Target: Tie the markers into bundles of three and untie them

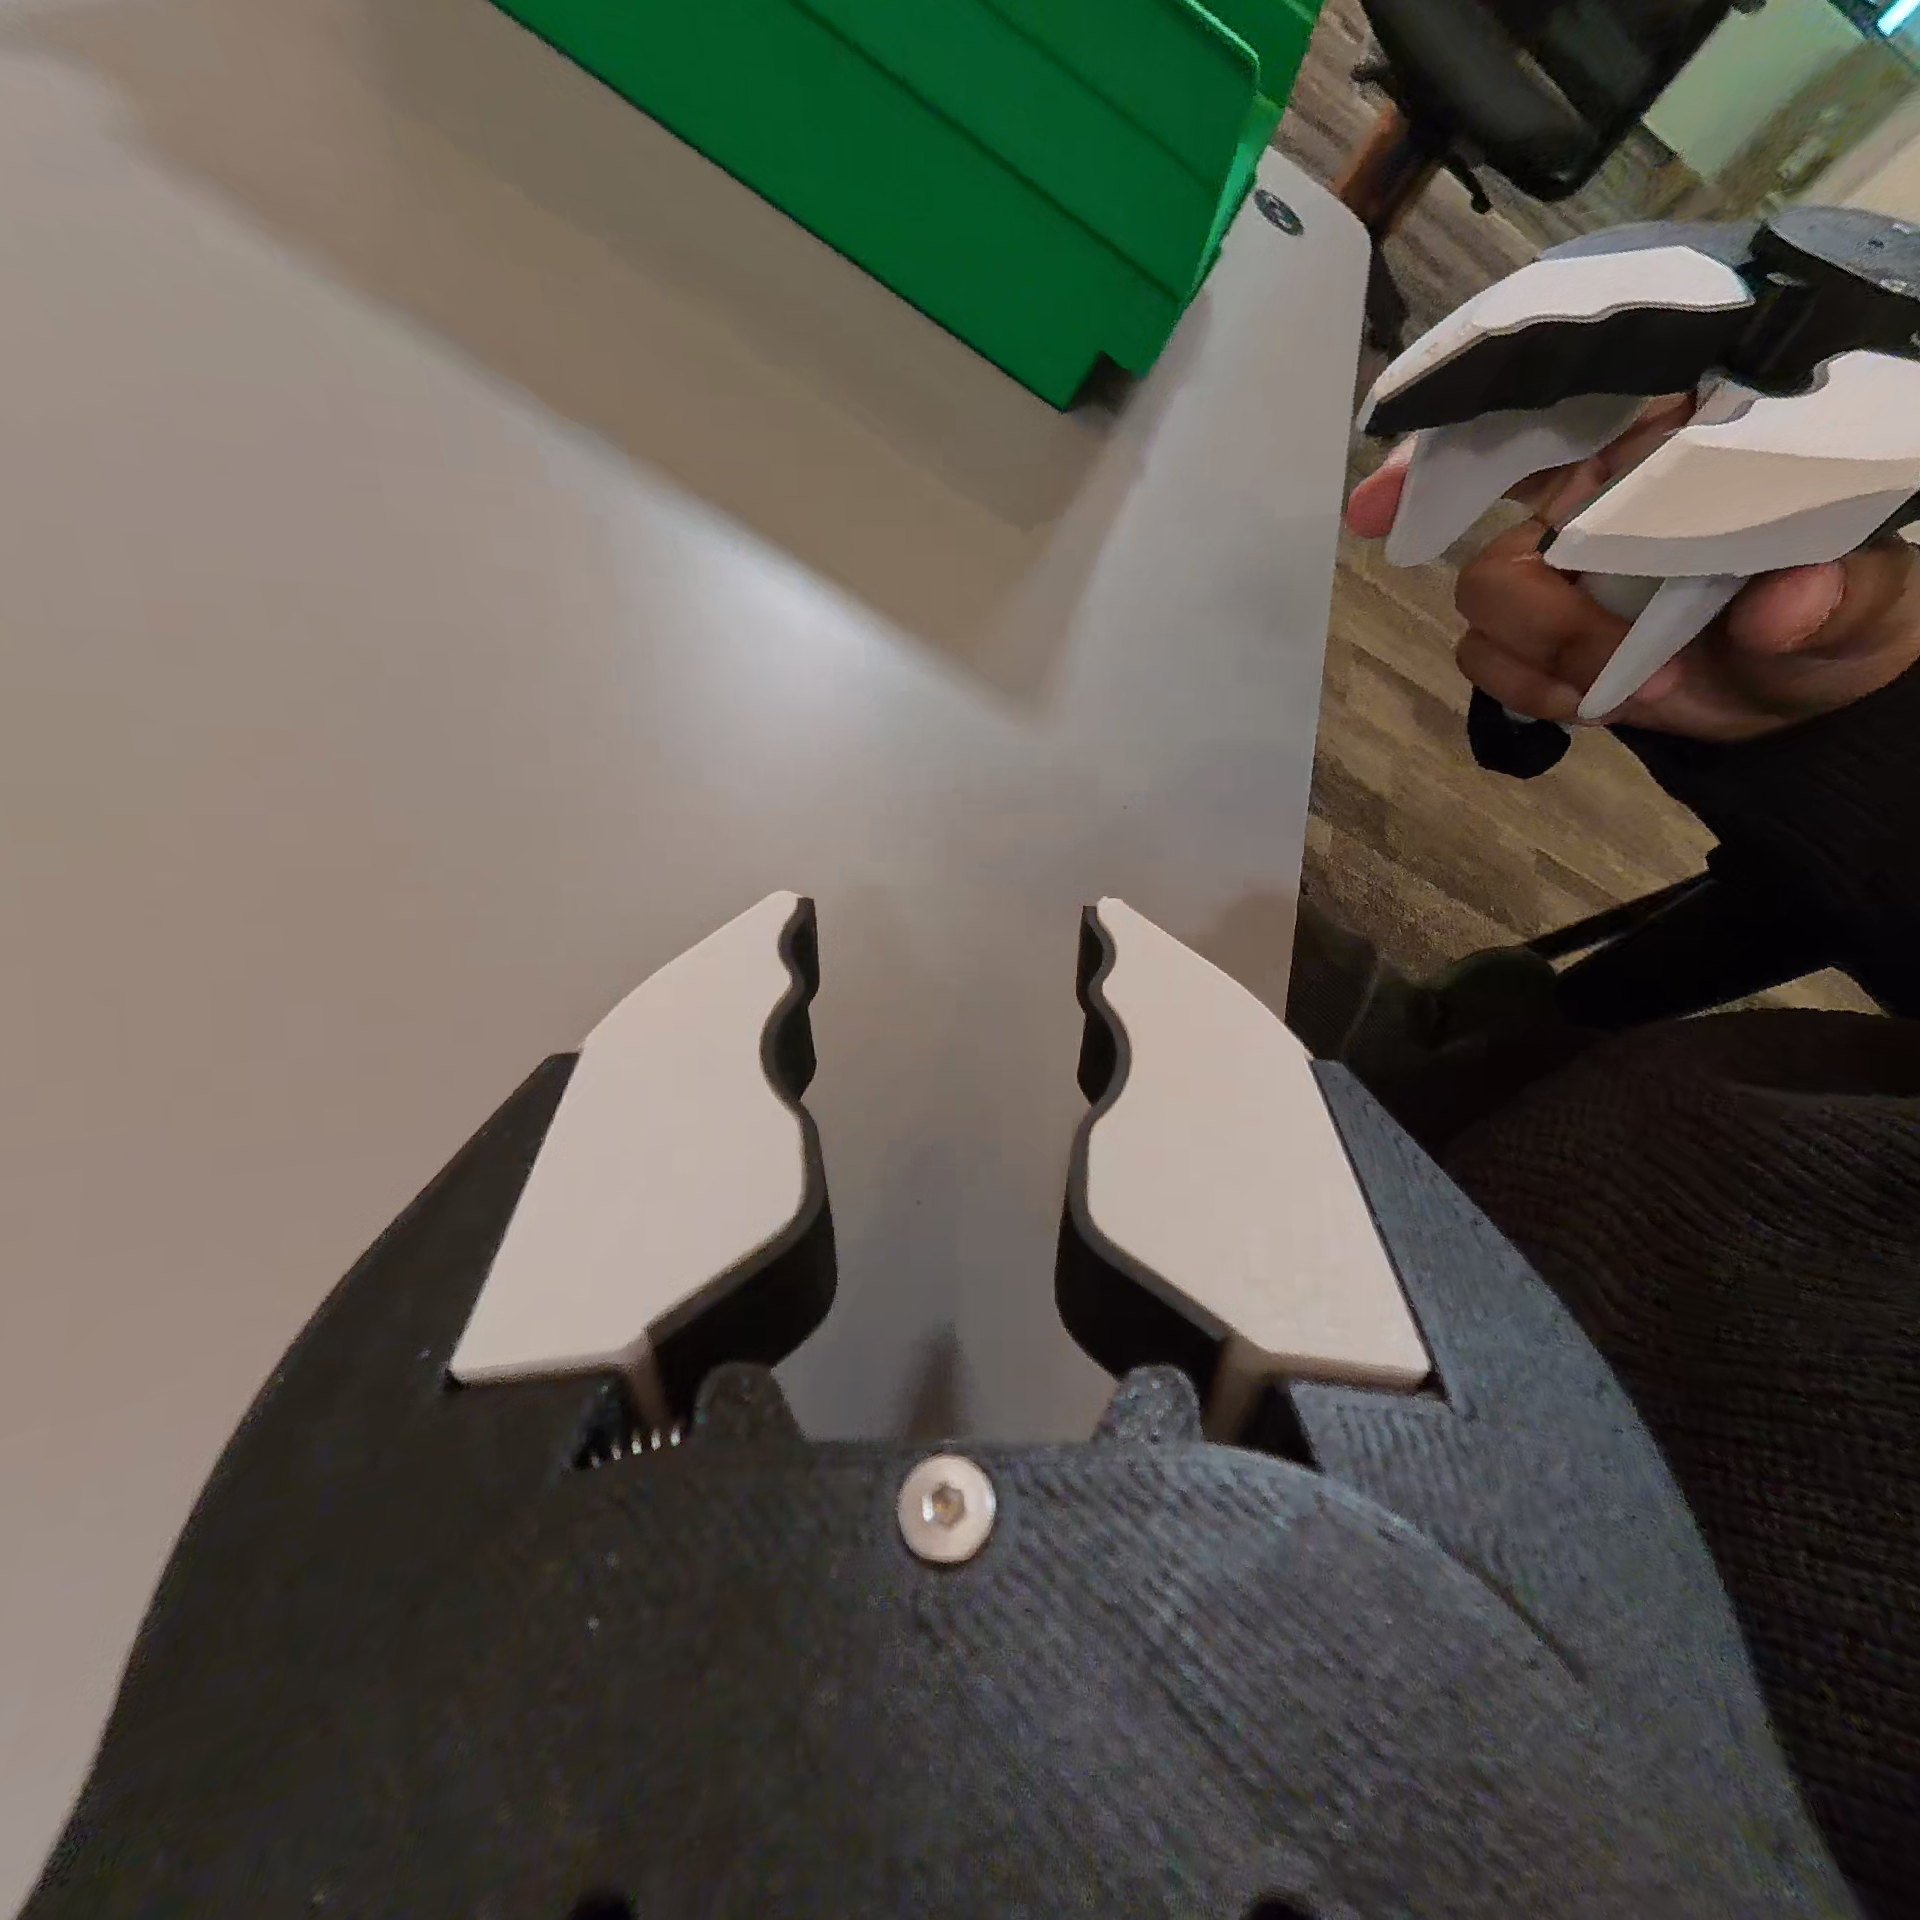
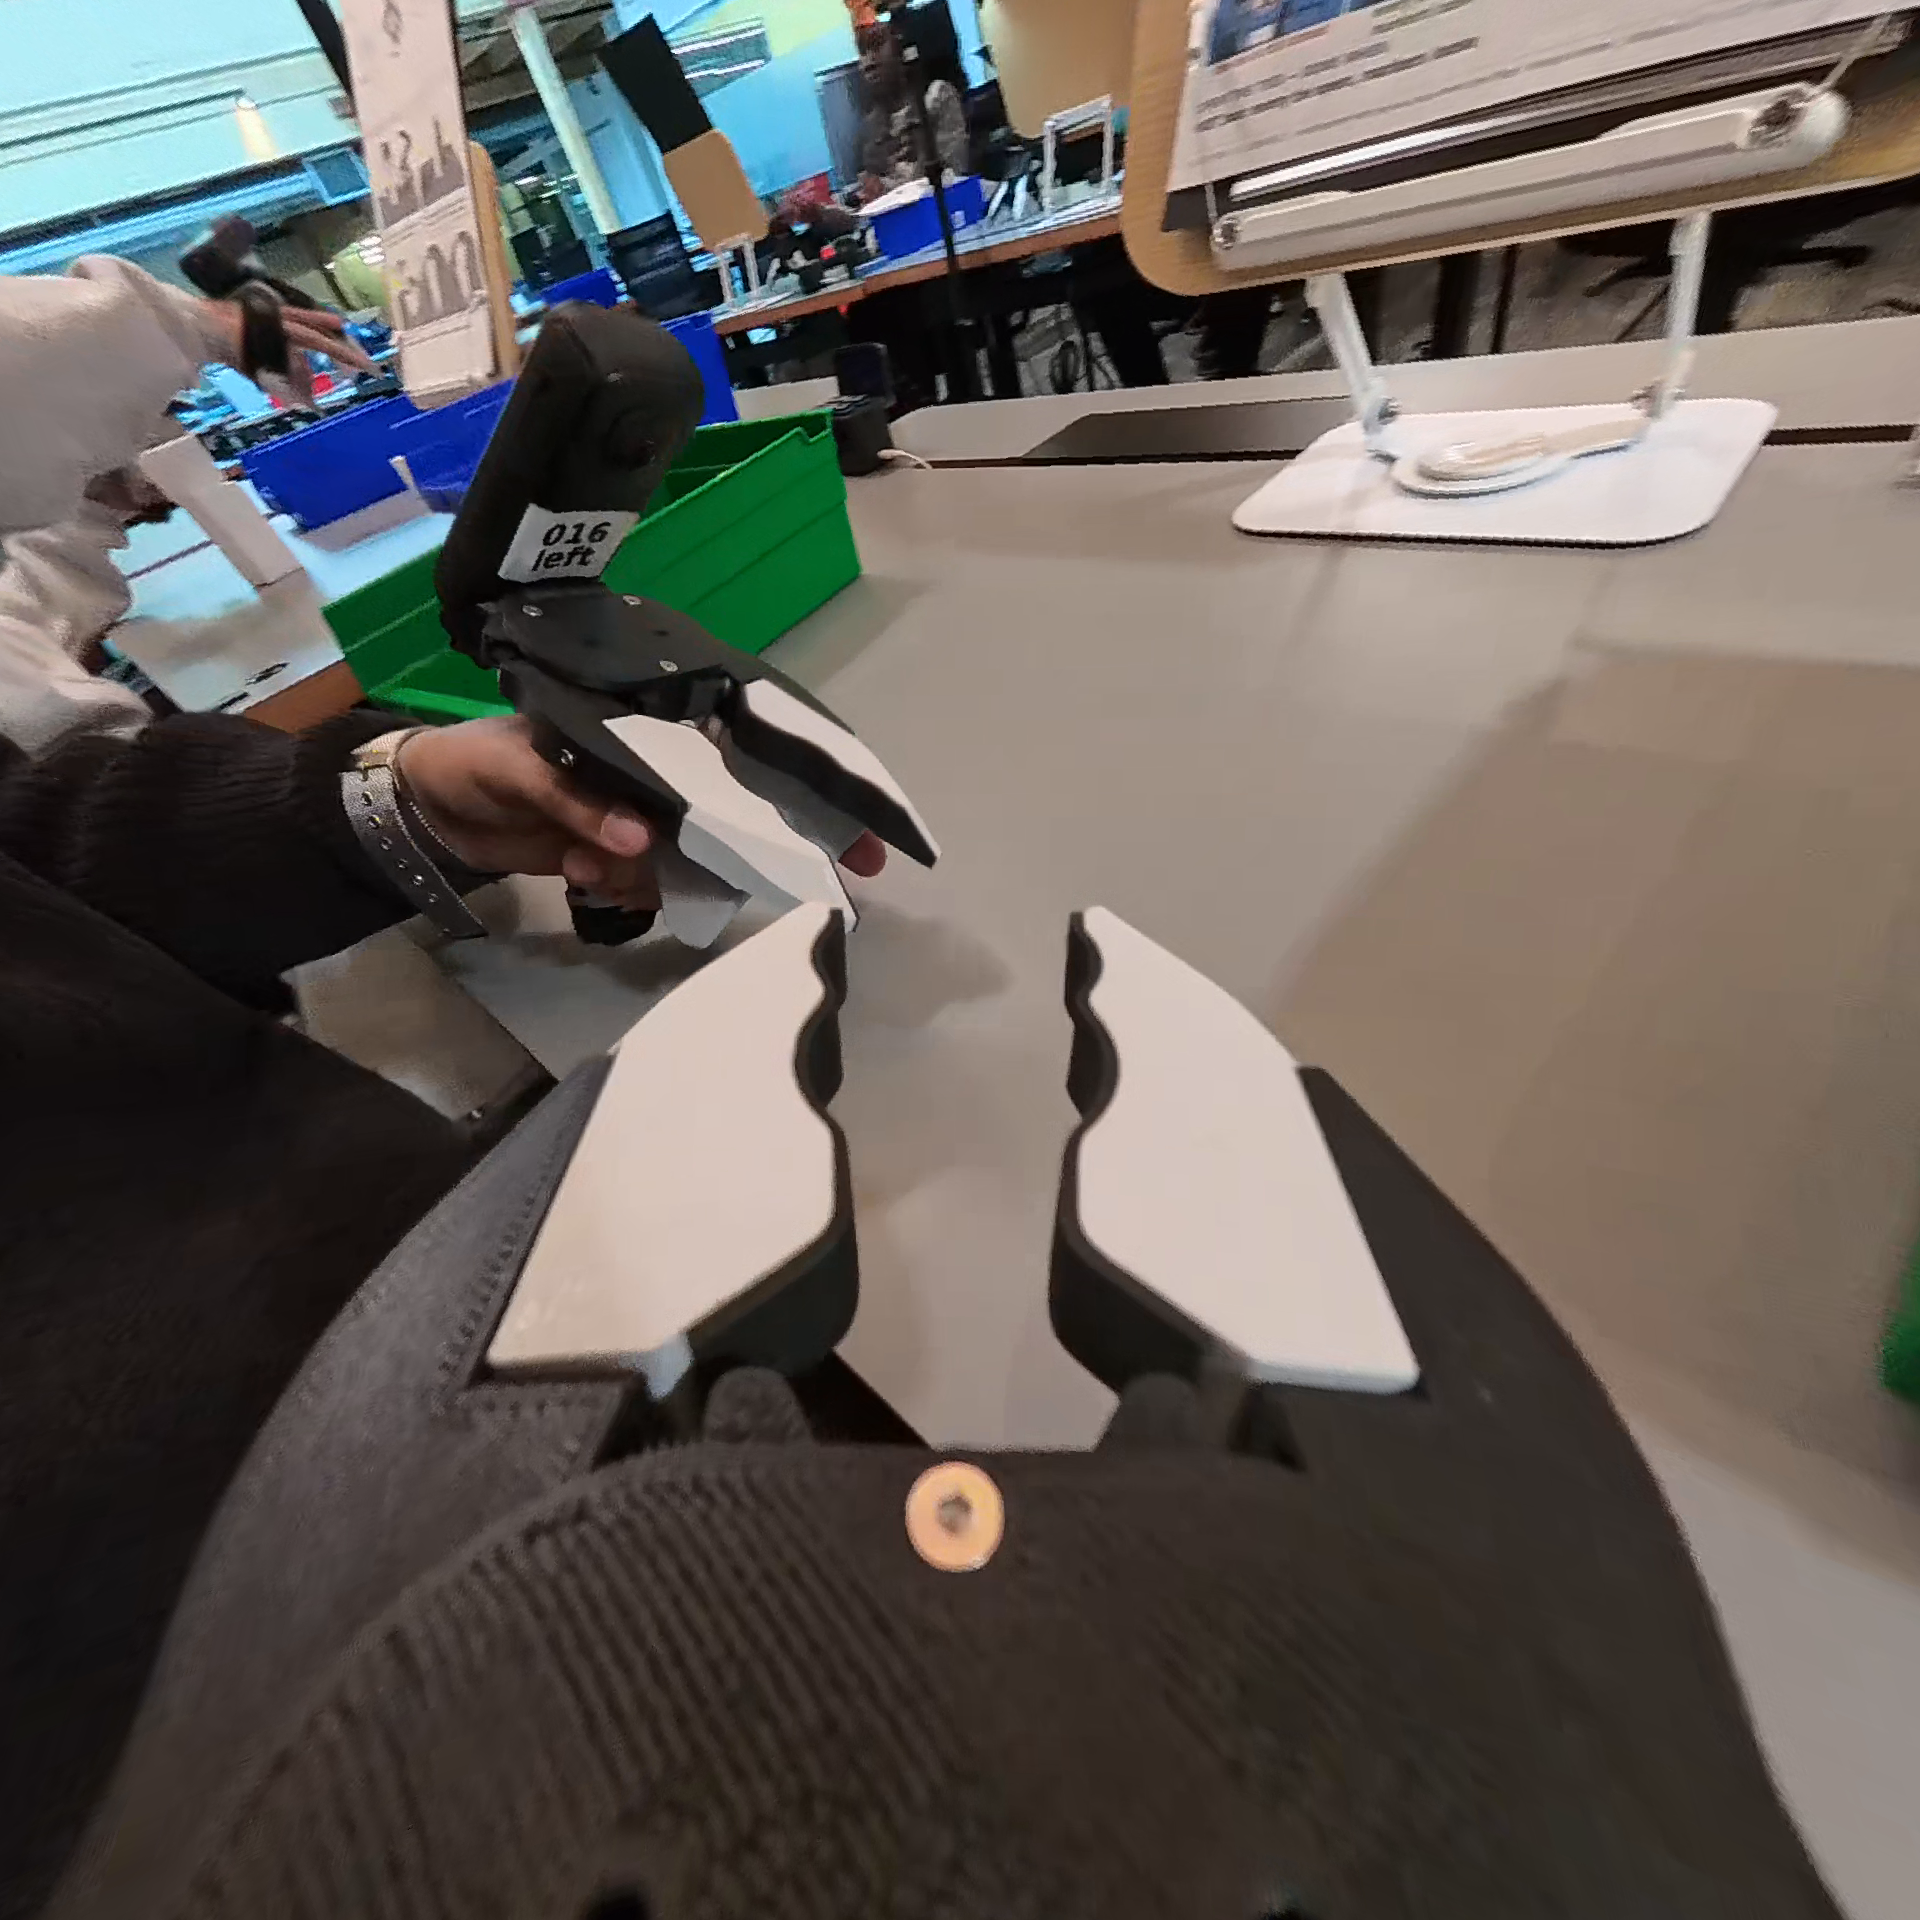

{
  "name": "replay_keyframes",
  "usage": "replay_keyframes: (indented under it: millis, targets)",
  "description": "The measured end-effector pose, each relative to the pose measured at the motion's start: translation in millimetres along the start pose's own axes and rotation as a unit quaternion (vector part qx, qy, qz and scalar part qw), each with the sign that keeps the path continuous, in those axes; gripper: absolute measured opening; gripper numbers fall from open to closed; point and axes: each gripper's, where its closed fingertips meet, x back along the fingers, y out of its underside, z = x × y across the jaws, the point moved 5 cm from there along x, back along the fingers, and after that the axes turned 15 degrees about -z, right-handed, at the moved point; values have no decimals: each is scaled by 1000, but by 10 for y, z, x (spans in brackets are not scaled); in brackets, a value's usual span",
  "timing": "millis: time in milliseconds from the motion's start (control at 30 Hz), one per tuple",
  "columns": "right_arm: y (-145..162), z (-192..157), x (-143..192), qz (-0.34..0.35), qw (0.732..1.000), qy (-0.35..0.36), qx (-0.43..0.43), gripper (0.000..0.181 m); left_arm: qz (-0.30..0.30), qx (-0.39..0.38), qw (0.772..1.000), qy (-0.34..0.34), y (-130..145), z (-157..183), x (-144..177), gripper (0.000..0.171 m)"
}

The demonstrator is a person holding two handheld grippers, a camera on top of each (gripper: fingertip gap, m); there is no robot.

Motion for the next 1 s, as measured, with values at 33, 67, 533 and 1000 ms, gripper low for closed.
replay_keyframes:
  millis: [33,67,533,1000]
  targets:
    - [18,9,29,1,1000,8,-3,41,-4,-5,1000,5,-28,6,-32,48]
    - [39,17,54,0,1000,15,-6,41,-5,-9,1000,10,-56,15,-59,48]
    - [126,117,219,10,998,55,-26,41,-27,-32,999,29,-162,58,-223,49]
    - [-23,59,-171,-35,999,-15,6,46,16,40,999,-24,122,-94,138,42]
